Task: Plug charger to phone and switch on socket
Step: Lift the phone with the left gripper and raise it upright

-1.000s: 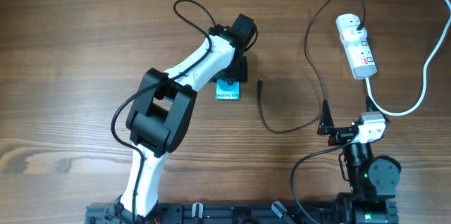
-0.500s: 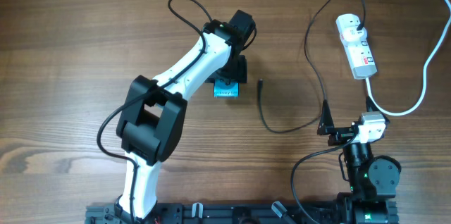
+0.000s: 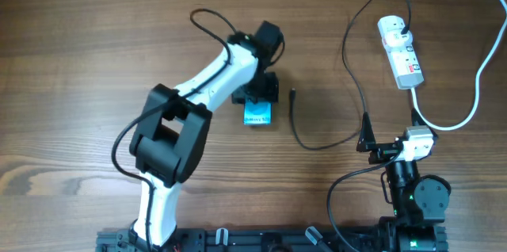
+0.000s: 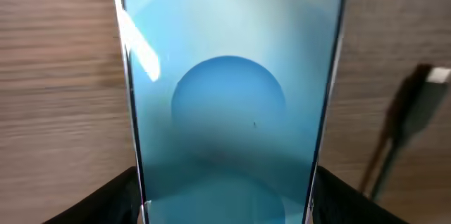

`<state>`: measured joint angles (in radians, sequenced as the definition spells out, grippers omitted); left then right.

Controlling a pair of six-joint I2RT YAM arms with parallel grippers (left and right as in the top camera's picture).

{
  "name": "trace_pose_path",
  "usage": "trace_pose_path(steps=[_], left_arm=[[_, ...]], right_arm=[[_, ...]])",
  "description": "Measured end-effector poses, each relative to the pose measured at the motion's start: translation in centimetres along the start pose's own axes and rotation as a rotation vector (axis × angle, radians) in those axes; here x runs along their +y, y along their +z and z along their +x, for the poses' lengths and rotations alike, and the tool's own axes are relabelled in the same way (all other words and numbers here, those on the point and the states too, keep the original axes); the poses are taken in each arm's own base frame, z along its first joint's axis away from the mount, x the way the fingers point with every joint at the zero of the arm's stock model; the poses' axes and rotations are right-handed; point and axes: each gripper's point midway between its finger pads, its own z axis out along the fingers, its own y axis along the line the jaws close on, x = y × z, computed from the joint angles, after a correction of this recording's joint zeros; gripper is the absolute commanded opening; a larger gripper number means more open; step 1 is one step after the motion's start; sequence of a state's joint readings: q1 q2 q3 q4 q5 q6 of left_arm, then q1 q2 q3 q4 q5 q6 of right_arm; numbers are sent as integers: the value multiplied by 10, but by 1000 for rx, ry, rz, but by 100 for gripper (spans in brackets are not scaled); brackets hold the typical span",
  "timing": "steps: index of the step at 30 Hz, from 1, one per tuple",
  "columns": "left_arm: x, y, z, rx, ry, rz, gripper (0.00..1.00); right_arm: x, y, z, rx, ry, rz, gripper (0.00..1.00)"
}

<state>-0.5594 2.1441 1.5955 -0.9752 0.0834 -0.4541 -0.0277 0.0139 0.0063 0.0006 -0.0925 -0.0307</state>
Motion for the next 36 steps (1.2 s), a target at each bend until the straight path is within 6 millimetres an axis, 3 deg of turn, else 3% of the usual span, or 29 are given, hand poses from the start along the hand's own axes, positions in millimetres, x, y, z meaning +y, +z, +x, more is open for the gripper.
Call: trace_pose_path(steps=[2,8,25,34,36], left_arm=[[-2,13,6,-10,13,-6,70],[-4,13,2,-72,-1,19,88],[1,15,1,-147,-9,-93,87],[1,15,1,-150,-36,-92,84],[0,15,1,-150,-35,-92,79]], right_arm=[[0,0,0,0,0,0,100],[0,0,0,0,0,0,100],[0,0,0,0,0,0,100],[0,0,0,0,0,0,100],[0,0,0,0,0,0,100]])
